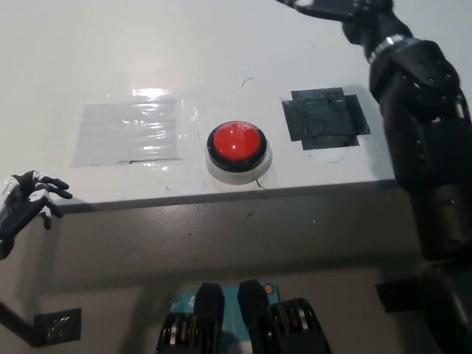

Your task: The robot uses its right hand to make a fist and press the red button kept in the middle of the desk

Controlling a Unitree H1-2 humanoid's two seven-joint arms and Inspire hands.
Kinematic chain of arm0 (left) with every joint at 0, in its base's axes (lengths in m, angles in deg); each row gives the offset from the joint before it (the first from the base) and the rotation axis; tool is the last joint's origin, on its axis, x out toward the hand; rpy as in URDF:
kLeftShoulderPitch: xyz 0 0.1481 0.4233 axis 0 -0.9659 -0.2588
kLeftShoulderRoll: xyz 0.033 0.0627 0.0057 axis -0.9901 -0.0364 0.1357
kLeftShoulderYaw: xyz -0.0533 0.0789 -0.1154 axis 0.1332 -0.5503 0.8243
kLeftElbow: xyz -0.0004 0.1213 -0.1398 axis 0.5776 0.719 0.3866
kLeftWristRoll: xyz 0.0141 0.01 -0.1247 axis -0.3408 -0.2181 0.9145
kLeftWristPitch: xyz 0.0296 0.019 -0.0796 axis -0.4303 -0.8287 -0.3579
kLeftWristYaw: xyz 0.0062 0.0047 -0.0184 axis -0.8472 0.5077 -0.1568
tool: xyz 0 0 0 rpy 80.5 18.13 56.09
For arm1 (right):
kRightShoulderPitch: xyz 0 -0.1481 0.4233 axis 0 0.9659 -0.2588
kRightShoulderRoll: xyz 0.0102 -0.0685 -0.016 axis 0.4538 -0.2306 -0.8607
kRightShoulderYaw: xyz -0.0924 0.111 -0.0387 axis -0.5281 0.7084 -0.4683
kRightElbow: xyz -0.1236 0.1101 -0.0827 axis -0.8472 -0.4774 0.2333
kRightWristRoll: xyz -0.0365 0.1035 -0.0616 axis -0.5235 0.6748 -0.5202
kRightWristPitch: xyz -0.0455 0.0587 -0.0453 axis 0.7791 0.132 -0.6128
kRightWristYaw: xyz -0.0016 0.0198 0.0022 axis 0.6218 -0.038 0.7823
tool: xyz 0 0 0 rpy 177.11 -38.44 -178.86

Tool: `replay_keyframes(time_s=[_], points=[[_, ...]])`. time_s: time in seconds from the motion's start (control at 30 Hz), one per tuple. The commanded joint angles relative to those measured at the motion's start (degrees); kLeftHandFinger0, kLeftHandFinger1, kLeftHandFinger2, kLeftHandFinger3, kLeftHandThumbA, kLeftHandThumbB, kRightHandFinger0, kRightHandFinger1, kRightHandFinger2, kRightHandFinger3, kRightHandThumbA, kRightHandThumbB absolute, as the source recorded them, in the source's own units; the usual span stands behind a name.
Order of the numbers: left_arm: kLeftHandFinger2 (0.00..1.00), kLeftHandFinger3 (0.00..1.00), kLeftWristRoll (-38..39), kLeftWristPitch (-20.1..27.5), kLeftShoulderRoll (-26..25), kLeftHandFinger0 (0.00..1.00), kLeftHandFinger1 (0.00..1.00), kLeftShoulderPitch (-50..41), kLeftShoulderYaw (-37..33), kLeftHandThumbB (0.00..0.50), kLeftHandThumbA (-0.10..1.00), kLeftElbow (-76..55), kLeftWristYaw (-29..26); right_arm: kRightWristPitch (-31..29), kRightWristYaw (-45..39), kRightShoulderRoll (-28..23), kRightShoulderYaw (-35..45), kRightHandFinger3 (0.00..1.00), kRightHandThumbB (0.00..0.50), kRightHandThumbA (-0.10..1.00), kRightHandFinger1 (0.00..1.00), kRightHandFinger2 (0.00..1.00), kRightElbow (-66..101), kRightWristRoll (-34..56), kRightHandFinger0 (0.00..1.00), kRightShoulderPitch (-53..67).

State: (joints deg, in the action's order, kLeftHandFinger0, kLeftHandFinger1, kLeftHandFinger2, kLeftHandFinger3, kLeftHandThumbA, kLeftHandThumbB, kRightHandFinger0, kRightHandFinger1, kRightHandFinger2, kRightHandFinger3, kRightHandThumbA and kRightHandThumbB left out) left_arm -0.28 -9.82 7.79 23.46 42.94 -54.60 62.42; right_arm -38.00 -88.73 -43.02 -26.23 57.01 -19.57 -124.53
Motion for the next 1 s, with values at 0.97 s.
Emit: replay_keyframes(time_s=[0.97], points=[[0.46, 0.6, -0.4, -0.2, -1.0, 0.24, 0.34, 4.1, -0.7, 0.0, 0.55, -1.2, 1.2, -15.7, -4.4, 12.9, -2.1, 0.14, 0.5, 1.0, 0.0, 0.12, -17.3, -1.1, 0.0, 4.1]])
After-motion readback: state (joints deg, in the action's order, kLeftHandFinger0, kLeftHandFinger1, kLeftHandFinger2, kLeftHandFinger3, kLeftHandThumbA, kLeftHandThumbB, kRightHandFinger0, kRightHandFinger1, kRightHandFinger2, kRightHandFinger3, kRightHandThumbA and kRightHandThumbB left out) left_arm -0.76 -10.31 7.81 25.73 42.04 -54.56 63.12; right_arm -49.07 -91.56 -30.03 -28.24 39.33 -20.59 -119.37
